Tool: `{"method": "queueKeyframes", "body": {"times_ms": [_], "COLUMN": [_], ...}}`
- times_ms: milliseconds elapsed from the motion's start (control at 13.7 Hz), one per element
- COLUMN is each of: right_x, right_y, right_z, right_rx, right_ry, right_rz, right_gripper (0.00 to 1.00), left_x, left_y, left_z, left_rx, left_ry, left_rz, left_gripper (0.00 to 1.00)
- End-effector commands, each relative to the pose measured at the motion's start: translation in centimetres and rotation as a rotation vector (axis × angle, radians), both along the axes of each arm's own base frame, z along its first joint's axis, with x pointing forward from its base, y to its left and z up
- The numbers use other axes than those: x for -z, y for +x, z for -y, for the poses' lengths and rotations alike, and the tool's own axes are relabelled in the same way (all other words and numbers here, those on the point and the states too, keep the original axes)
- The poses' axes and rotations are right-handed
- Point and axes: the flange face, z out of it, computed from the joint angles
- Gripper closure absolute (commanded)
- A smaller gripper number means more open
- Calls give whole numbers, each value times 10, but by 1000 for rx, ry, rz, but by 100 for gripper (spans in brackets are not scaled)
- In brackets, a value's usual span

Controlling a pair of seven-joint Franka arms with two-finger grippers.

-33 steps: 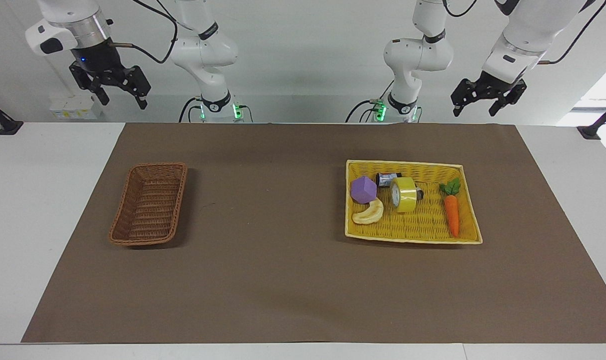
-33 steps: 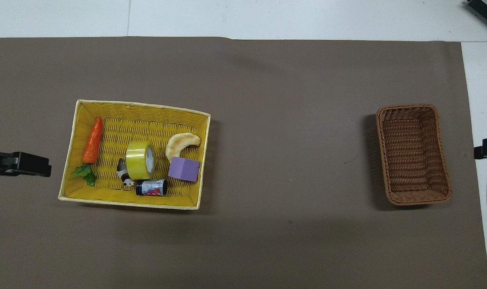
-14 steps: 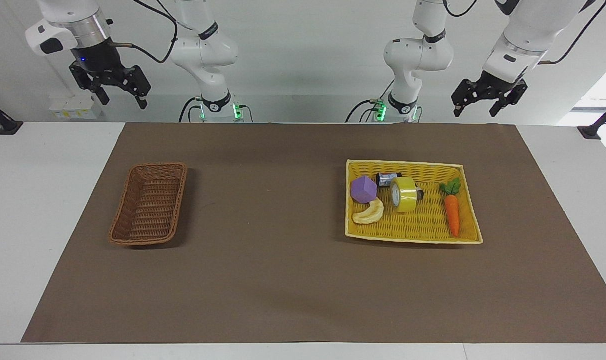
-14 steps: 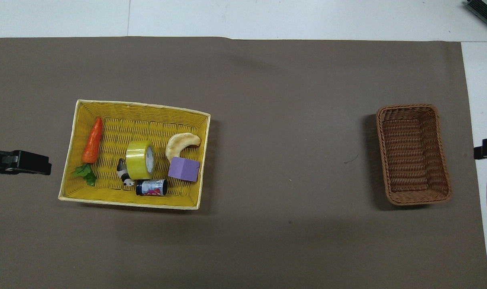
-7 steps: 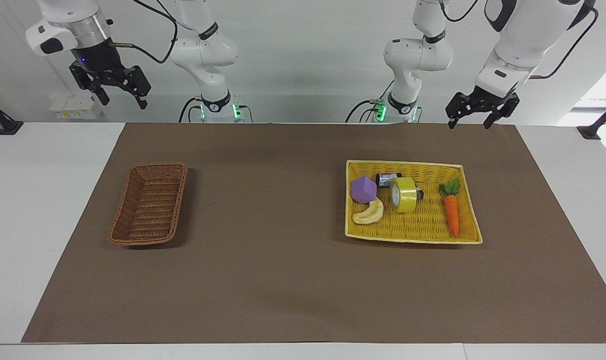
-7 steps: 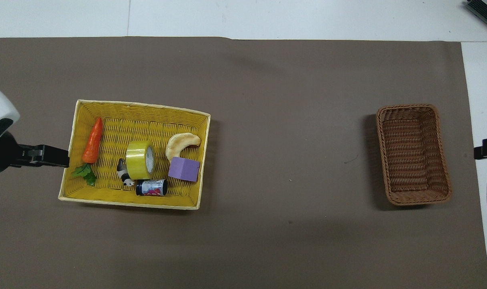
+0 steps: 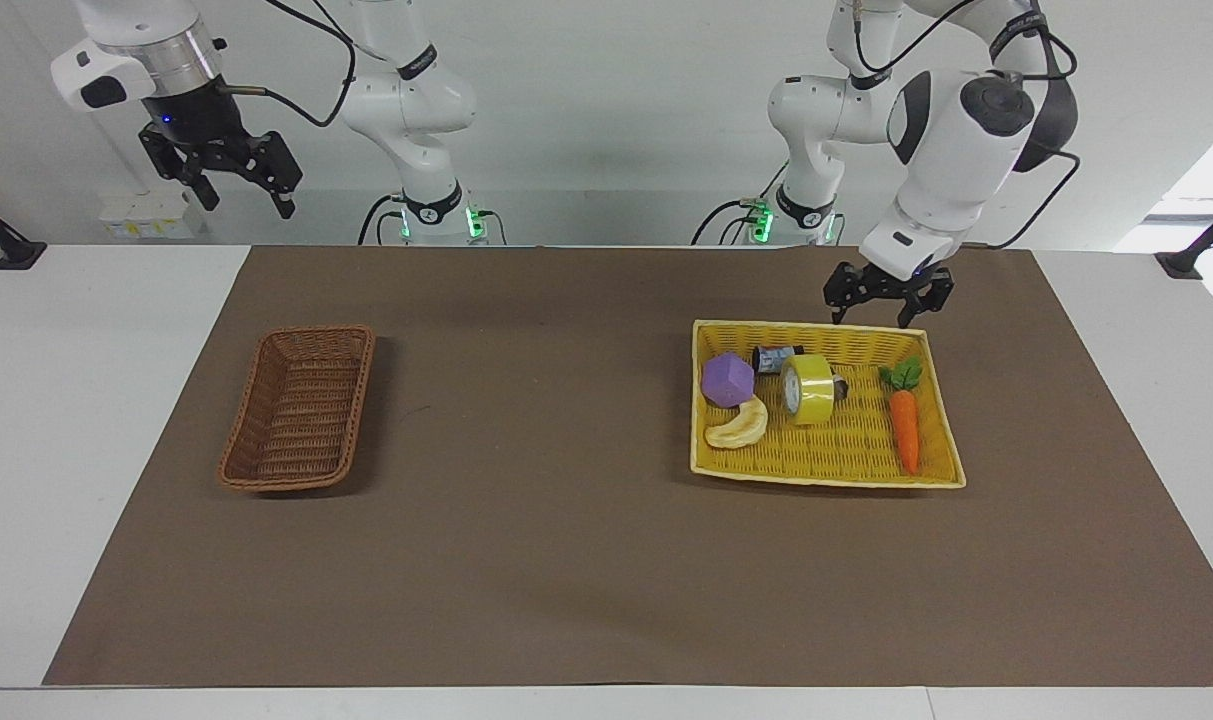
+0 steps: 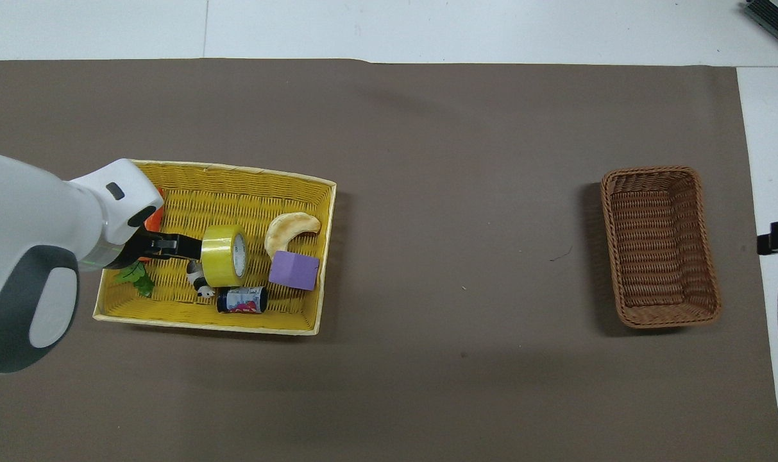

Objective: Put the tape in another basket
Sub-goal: 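Reach the left gripper into the yellow basket over the yellow tape roll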

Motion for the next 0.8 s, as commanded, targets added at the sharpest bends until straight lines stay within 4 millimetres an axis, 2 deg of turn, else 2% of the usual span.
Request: {"method": "queueKeyframes", "body": {"times_ms": [0, 146, 219, 365, 438, 511, 584, 730], "right_x": [0, 0, 0, 0, 0, 0, 0, 0], "right_y": [-6, -6, -6, -6, -6, -6, -6, -8], "right_z": [2, 2, 2, 2, 2, 2, 2, 2], "right_rx": [-17, -17, -17, -17, -17, -17, -19, -19], "right_ry": [1, 1, 1, 1, 1, 1, 1, 2], "right_rz": [-5, -6, -6, -6, -6, -6, -6, -11], "right_gripper": [0, 0, 0, 0, 0, 0, 0, 0], "left_x": [45, 90, 99, 101, 101, 101, 100, 99], "left_y": [7, 16, 18, 15, 13, 10, 10, 10], "left_z": [22, 49, 51, 50, 48, 47, 47, 46], "left_rx": [-28, -47, -60, -55, -58, -60, -60, -67], "left_ry": [-8, -6, -5, -1, 4, 16, 25, 30], "left_rz": [10, 23, 26, 12, -3, -34, -59, -72], "left_gripper": [0, 0, 0, 0, 20, 73, 100, 100]}}
